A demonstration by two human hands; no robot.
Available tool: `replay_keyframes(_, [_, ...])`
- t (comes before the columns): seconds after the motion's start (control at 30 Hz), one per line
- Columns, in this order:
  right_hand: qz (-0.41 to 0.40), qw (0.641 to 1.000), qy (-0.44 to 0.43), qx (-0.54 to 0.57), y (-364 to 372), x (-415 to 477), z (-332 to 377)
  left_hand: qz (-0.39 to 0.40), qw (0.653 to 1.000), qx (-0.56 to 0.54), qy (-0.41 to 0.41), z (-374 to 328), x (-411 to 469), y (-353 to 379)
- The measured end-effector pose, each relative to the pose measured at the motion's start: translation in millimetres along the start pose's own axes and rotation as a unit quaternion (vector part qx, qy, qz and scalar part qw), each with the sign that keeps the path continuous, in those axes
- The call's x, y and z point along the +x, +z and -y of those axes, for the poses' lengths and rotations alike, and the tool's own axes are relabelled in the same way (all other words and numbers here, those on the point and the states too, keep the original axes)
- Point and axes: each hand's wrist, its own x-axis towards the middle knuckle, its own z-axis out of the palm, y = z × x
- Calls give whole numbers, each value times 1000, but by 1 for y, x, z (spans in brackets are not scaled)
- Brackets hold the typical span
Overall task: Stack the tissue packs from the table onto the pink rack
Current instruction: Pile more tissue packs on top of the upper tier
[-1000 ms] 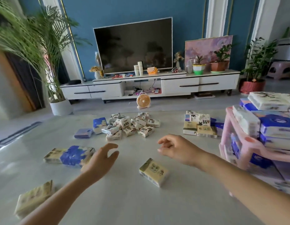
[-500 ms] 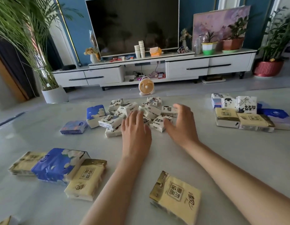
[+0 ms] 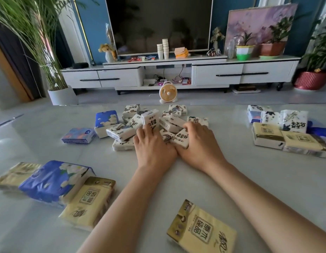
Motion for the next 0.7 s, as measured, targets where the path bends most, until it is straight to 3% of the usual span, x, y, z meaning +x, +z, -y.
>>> replay_keyframes(0.1, [21, 998, -1, 66, -8, -15, 3, 23, 999, -18, -15, 3, -13, -6])
replay_keyframes(0.23, [18, 985, 64, 158, -39, -51, 6, 65, 997, -46, 22, 2, -36, -20])
replay_keyframes(0.37, [-1, 968, 75, 239, -90, -90, 18, 68, 983, -167, 20, -6, -78, -52])
replay_keyframes(0.53, [-7, 967, -11, 253, -184, -152, 43, 13, 968, -238, 74, -40, -121, -126])
replay_keyframes(0.7, [-154, 959, -67, 231, -286, -185, 42, -109, 934, -298, 164, -113, -153, -214])
